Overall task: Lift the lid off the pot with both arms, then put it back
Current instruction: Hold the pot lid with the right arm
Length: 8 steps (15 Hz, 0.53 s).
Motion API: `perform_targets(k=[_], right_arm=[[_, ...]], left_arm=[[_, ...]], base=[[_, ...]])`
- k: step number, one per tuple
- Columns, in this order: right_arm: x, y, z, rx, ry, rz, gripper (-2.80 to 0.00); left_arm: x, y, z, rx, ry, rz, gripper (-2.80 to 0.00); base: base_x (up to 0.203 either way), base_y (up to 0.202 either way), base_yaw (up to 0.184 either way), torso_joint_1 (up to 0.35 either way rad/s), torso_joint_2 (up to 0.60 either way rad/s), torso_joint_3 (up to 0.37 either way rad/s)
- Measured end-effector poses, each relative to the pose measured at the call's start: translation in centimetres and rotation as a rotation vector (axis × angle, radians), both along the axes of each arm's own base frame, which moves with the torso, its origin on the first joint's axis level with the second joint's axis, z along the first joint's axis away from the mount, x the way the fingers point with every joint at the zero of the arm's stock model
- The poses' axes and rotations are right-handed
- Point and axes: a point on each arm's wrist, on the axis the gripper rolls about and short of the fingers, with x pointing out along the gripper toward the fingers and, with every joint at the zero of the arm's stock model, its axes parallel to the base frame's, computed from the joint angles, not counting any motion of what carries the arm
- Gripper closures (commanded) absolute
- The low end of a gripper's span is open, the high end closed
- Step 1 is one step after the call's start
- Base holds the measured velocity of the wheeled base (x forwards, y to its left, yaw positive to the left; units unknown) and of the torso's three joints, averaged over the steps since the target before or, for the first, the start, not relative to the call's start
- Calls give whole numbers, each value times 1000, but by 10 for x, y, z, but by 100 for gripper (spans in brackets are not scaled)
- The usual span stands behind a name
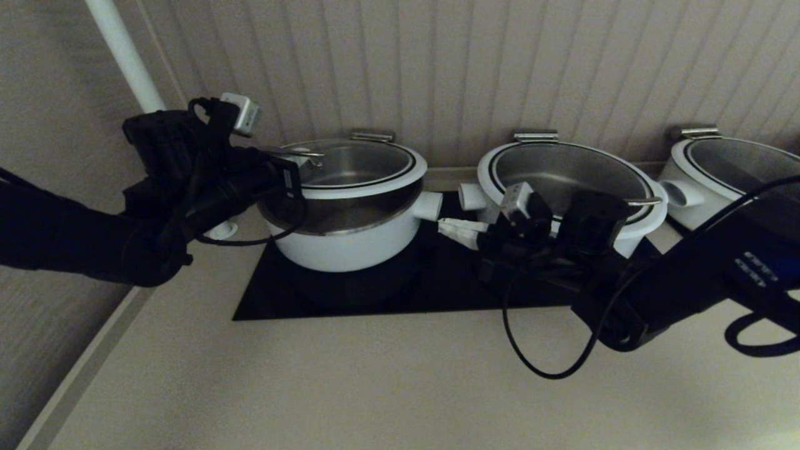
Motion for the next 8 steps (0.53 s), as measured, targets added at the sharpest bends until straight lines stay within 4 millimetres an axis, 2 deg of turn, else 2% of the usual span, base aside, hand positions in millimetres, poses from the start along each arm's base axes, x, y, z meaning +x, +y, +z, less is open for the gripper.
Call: perform_targets(k=[8], right_arm=[[9, 26, 9, 62, -31, -37, 0]], left_arm=[[-1, 0, 1, 0, -2, 0, 0]], base=[[0, 0, 0, 0, 0, 0]])
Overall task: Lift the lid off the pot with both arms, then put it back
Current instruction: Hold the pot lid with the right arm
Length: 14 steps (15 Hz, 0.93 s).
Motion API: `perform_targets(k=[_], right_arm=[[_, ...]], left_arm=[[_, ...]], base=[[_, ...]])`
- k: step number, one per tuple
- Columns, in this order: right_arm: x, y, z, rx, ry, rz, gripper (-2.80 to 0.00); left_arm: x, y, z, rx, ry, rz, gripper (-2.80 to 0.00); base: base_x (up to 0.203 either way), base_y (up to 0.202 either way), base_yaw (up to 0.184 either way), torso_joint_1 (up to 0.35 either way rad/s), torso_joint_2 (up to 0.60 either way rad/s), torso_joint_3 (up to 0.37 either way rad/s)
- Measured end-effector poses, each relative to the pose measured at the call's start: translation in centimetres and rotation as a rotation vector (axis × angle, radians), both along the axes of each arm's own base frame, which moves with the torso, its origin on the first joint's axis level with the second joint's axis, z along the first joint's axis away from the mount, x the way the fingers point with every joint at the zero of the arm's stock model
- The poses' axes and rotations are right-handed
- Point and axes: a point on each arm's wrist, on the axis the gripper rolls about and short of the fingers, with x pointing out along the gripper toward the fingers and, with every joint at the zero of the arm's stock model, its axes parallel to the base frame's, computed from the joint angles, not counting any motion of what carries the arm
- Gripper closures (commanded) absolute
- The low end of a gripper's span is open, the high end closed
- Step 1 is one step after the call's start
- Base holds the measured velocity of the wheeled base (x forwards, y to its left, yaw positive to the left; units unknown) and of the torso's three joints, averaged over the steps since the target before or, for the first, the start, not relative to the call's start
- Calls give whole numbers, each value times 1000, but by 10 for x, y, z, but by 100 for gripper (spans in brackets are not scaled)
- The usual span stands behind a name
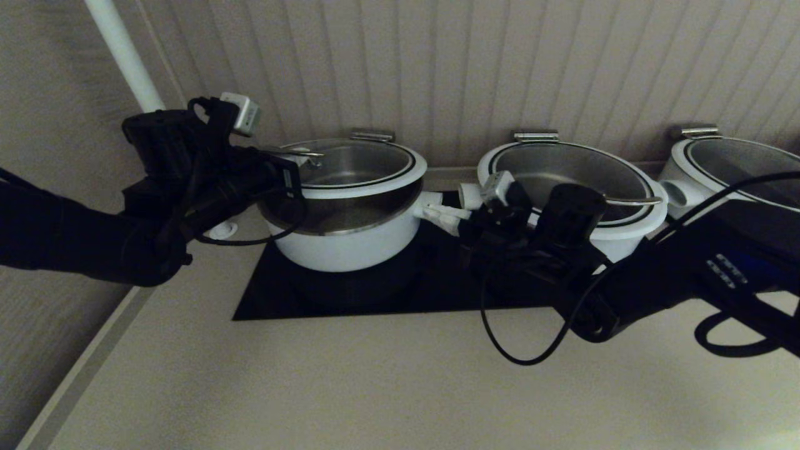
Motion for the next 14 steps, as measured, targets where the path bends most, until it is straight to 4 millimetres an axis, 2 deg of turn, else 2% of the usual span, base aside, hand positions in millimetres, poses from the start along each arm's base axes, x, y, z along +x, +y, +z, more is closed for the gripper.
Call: perform_targets(k=[8, 14], right_arm=[[2, 7, 0, 9, -6, 3, 0], [15, 16, -3, 28, -19, -21, 0]], left_arm=[[-1, 0, 1, -1, -3, 0, 0], [-2, 0, 3, -2, -8, 0, 0]], base=[[0, 0, 0, 0, 0, 0], [0, 0, 0, 0, 0, 0]])
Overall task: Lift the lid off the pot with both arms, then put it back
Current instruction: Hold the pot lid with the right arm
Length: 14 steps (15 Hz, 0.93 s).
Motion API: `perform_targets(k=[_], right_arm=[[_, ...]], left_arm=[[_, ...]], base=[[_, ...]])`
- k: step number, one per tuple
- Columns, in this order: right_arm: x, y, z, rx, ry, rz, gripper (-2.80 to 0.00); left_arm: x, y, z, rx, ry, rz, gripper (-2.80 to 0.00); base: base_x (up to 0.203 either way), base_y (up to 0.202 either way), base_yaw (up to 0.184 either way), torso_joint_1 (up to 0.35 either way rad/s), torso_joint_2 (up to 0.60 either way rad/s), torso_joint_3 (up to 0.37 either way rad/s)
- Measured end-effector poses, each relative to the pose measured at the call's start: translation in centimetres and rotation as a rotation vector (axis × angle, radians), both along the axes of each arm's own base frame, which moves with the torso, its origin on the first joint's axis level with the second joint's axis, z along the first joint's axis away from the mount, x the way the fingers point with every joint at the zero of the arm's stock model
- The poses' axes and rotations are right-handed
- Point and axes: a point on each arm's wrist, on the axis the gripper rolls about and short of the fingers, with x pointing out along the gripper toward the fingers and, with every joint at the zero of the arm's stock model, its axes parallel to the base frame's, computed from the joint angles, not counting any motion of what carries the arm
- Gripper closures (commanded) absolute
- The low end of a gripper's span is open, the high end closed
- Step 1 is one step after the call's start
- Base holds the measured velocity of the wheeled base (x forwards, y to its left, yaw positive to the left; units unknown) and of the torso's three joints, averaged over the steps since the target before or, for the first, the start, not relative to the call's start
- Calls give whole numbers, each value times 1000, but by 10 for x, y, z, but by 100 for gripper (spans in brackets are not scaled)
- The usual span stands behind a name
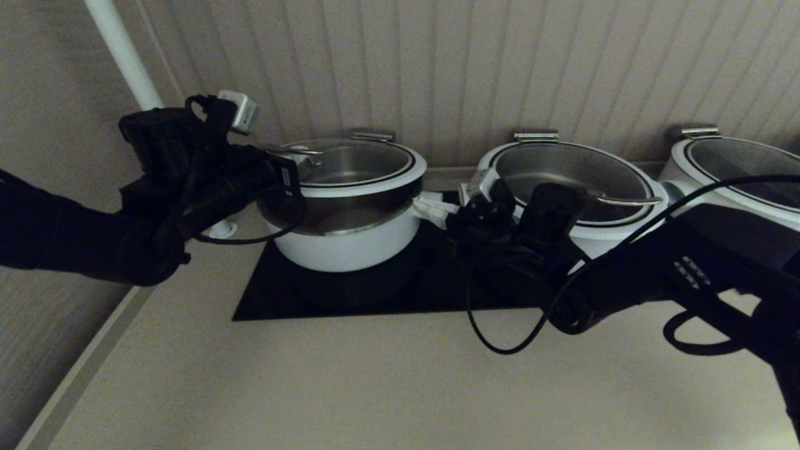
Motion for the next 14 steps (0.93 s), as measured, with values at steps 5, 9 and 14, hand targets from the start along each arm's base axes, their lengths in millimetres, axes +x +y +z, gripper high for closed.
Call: perform_targets(k=[5, 9, 14], right_arm=[[9, 6, -3, 31, 13, -23, 0], [15, 9, -4, 34, 9, -24, 0], [20, 12, -5, 35, 8, -24, 0]], left_arm=[[0, 0, 1, -1, -1, -1, 0], [-1, 0, 2, -1, -4, 0, 0], [-2, 0, 3, -2, -9, -1, 0]], base=[[0, 0, 0, 0, 0, 0], [0, 0, 0, 0, 0, 0], [0, 0, 0, 0, 0, 0]])
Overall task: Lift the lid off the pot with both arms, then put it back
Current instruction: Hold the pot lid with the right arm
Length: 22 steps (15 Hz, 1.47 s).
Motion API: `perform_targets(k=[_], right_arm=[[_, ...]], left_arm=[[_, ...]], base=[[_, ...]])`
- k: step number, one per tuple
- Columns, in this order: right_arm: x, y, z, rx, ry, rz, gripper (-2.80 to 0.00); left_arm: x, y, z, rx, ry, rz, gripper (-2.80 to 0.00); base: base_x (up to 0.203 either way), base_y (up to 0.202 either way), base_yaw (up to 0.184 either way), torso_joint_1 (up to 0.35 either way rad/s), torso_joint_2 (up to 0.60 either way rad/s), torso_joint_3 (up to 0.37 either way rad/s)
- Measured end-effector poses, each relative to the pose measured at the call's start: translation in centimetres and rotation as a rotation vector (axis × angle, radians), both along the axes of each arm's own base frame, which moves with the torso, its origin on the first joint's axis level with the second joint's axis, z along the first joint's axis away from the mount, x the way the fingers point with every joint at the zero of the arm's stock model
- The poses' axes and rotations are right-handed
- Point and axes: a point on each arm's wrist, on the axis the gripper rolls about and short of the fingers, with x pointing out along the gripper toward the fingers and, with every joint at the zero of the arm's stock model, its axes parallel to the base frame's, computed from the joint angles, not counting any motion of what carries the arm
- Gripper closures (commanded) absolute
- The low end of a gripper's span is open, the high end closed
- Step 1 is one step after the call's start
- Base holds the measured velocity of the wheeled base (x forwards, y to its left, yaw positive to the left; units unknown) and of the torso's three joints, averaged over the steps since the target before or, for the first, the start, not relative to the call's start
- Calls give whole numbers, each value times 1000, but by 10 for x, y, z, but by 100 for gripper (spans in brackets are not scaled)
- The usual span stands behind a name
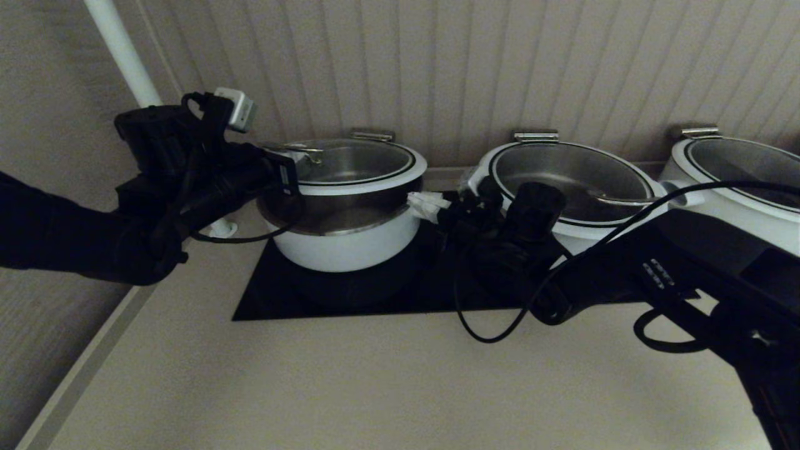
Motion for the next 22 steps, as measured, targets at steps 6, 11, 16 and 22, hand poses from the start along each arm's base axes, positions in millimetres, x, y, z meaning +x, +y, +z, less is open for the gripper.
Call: perform_targets(k=[6, 11, 16, 22], right_arm=[[10, 6, 5, 11, -19, 0, 0], [13, 7, 4, 26, -12, 2, 0], [15, 7, 4, 28, -15, 0, 0], [17, 7, 4, 30, -19, -2, 0]], left_arm=[[-4, 1, 3, 0, -5, -1, 0], [-10, 2, -5, 7, 25, -6, 0], [-16, 3, -7, 9, 38, -7, 0], [-16, 5, -6, 12, 49, -2, 0]], base=[[0, 0, 0, 0, 0, 0], [0, 0, 0, 0, 0, 0], [0, 0, 0, 0, 0, 0], [0, 0, 0, 0, 0, 0]])
